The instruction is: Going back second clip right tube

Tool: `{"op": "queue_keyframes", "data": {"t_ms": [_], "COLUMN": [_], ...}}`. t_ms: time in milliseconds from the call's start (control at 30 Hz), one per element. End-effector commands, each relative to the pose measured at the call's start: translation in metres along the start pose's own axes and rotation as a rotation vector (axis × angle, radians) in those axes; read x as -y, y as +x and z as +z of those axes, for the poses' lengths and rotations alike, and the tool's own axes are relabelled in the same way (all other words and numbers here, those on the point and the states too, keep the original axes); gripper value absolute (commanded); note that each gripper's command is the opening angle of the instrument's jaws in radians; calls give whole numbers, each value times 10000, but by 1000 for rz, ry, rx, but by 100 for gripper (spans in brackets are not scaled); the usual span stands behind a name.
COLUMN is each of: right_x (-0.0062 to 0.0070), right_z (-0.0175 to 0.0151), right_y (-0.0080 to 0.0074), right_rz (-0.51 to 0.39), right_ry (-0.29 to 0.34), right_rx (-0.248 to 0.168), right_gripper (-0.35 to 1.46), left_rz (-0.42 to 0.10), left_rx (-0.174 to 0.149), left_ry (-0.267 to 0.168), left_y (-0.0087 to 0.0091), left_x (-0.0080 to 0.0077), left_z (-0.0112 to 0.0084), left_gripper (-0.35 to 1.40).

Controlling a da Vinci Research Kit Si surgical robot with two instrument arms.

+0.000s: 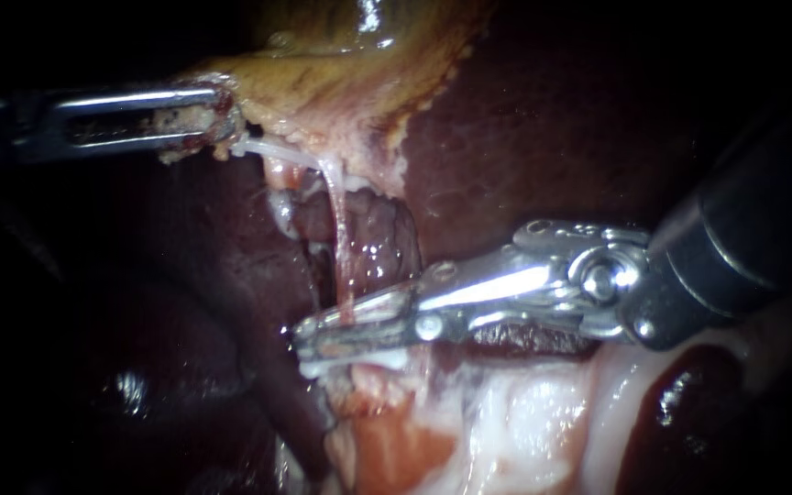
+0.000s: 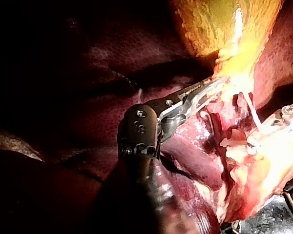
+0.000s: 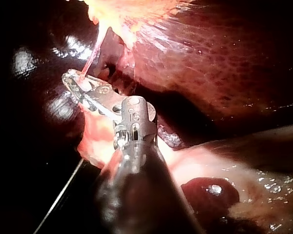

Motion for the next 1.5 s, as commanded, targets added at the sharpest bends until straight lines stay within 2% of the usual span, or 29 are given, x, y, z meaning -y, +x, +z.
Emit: {"op": "queue_keyframes", "data": {"t_ms": [33,67,100,167,267,300,467,600,733,833,1000,1133,1300,1500], "right_x": [0,0,0,-2,-3,-3,-4,-7,-10,-13,-16,-17,-13,-2], "right_z": [1,1,2,7,16,18,22,20,18,15,11,5,-6,-37], "right_y": [0,0,0,1,1,1,2,2,2,2,0,-3,-9,-16], "right_rz": [0,0,0,0,4,3,-26,-113,-195,-253,-330,-389,-467,-554], "right_ry": [-1,-1,-1,2,-1,0,-19,-103,-153,-191,-247,-279,-279,-264], "right_rx": [0,0,-1,3,2,4,-14,-81,-113,-122,-94,-35,-17,-1], "right_gripper": [-35,-35,-23,11,39,42,48,50,50,50,50,50,50,50], "left_rz": [0,0,0,0,-6,-6,-6,-6,-6,-5,-5,-11,-11,-10], "left_rx": [0,0,0,0,0,0,0,0,0,-1,-1,-1,-1,0], "left_ry": [1,1,0,1,1,1,1,1,1,1,1,1,1,0], "left_y": [0,0,0,0,0,0,0,0,-1,-1,-1,-1,-2,-2], "left_x": [0,0,0,0,0,0,0,0,0,0,0,0,0,0], "left_z": [0,0,0,0,1,1,1,1,1,1,1,1,0,-1], "left_gripper": [-35,-35,-35,-35,-35,-35,-35,-35,-35,-35,-35,-35,-35,-35]}}
